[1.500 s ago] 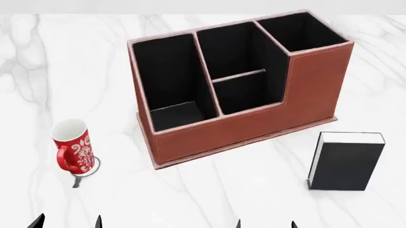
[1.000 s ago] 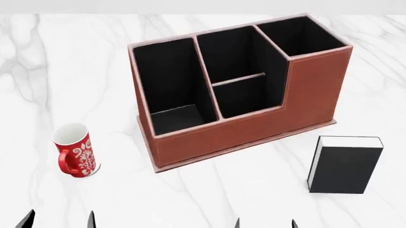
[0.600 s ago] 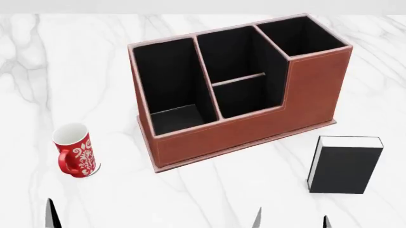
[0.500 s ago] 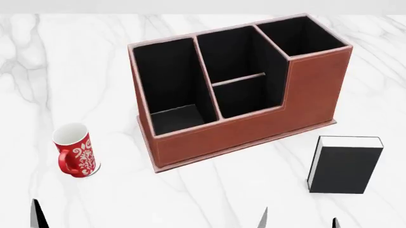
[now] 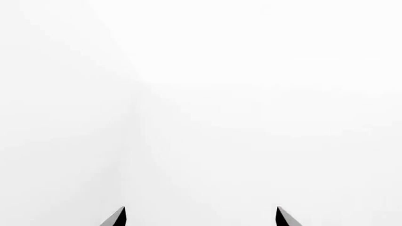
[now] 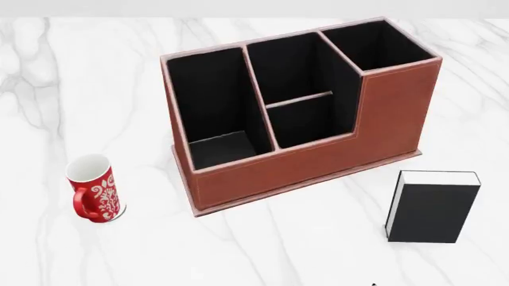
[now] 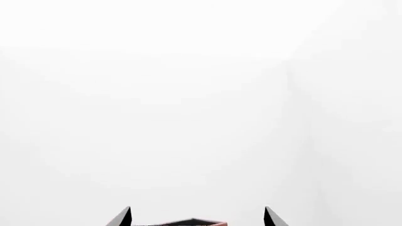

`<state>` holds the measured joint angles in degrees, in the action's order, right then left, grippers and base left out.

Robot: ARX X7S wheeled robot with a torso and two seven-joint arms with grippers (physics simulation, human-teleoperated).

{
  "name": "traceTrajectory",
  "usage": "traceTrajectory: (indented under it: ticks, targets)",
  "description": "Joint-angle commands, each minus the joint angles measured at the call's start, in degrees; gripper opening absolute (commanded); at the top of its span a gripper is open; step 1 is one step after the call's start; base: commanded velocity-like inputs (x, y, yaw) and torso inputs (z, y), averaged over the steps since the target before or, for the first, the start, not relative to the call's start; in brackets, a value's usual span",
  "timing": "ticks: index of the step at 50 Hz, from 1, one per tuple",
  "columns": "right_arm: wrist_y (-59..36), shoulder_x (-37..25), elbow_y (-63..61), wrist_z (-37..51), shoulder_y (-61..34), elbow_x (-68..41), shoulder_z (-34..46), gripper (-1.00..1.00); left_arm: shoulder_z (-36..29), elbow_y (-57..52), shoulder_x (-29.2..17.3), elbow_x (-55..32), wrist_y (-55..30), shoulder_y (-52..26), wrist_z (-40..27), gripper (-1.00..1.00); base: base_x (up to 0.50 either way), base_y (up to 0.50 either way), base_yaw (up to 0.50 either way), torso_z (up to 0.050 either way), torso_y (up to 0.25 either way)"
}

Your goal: Pick up the book and place it in the back compartment of the caddy.

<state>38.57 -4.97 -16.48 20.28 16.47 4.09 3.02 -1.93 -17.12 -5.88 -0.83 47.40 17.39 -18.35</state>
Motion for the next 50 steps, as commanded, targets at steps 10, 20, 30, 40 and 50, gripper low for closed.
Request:
traceTrajectory:
  ticks: [10, 20, 30, 40, 50]
  targets:
    - [1.21, -1.62, -0.35, 4.56, -0.88, -2.07, -2.31, 1.00, 2.08, 0.86, -1.63, -4.01, 1.02, -2.35, -3.86, 1.00, 0.00, 0.00, 0.00, 0.000, 0.000]
    - [1.03, -2.46, -0.04, 5.86, -1.62, -3.28, -3.02, 1.00, 3.64, 0.05, -2.86, -8.19, 0.58, -2.81, -5.70, 1.00, 0.00, 0.00, 0.00, 0.000, 0.000]
    - [-1.03, -2.59, -0.07, 6.61, -2.03, -2.36, -2.47, 1.00, 3.72, -0.34, -2.92, -8.16, 1.13, -2.41, -6.26, 1.00, -0.01, -0.08, 0.00, 0.000, 0.000]
    - [-0.58, -3.07, 0.40, 7.00, -2.08, -2.31, -1.64, 1.00, 3.19, -0.13, -2.99, -7.39, 1.10, -2.48, -6.42, 1.00, -0.07, -0.17, 0.00, 0.000, 0.000]
    - [-0.54, -3.52, 0.48, 7.58, -2.15, -2.38, -1.24, 1.00, 3.00, 0.16, -3.23, -7.23, 1.61, -2.53, -6.74, 1.00, -0.06, -0.15, 0.00, 0.000, 0.000]
